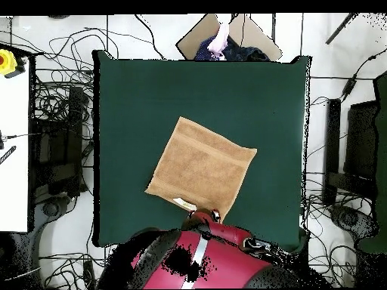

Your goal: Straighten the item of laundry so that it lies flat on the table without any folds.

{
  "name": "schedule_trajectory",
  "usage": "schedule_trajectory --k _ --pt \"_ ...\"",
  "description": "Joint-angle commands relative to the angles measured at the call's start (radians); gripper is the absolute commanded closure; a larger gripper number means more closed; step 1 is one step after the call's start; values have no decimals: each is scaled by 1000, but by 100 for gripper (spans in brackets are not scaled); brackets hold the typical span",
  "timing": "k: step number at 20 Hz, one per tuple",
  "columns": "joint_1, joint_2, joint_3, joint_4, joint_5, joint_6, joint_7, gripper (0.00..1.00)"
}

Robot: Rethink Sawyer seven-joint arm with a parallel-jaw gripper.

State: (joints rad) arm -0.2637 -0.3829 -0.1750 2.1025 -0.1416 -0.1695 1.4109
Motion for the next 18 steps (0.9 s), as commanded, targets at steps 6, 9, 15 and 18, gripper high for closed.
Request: schedule_trajectory --k 6,9,15,18 --pt "-128 -131 83 70 -52 142 148 0" --pt "-135 -185 96 94 -45 185 147 0" --pt "-217 -137 162 72 -78 121 146 0" --pt "-264 -34 223 36 -98 13 177 0"
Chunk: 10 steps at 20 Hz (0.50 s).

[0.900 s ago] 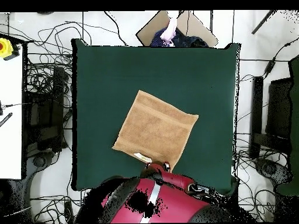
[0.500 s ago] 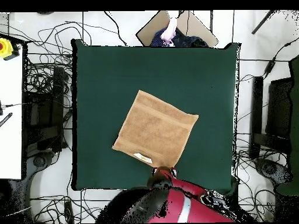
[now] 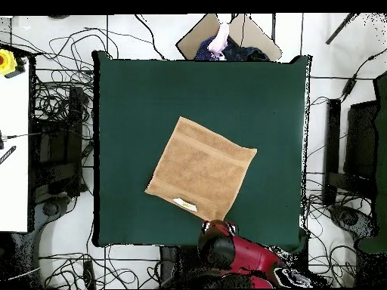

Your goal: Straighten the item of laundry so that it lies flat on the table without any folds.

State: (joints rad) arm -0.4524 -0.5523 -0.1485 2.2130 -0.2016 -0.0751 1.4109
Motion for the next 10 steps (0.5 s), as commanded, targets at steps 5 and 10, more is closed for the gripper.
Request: schedule_trajectory --k 5,10 --pt "-41 173 190 -87 -22 -215 239 0" --pt "-10 273 163 -137 -2 -366 257 0"
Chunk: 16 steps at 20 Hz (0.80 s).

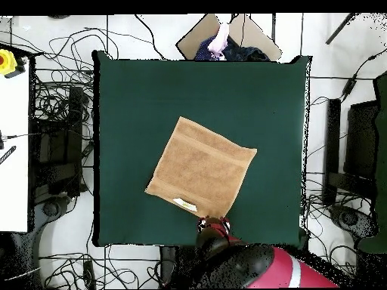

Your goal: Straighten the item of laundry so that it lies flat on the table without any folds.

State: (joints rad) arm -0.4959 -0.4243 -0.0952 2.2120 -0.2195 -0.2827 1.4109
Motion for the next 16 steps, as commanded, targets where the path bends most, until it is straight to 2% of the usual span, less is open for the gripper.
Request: schedule_trajectory --k 1,4,10,12,16 --pt "31 148 118 -136 24 -165 262 0" --pt "31 131 148 -124 54 -166 276 0" --pt "87 142 153 -134 148 -200 308 0" --pt "117 140 129 -136 178 -160 290 0" --pt "191 141 6 -166 220 51 159 0"
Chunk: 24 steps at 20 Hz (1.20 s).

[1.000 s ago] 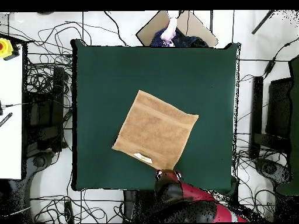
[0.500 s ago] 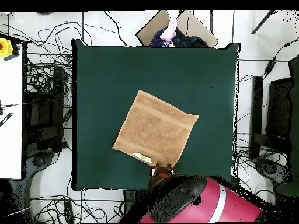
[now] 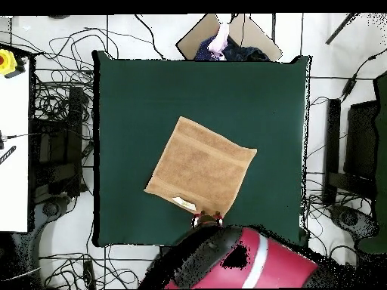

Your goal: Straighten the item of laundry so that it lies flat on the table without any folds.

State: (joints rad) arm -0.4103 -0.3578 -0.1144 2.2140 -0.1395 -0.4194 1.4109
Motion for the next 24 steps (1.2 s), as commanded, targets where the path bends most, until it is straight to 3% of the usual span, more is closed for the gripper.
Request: schedule_trajectory --k 1,4,7,12,18,24 --pt "107 71 -7 -166 129 230 128 0" --pt "81 91 -104 -169 46 263 44 0" --pt "53 167 -186 -211 -47 229 -9 0" --pt "38 338 -285 -330 -129 72 -3 0" --pt "-3 464 -295 -417 -160 -88 49 0" --pt "-33 457 -281 -415 -194 -82 54 0"
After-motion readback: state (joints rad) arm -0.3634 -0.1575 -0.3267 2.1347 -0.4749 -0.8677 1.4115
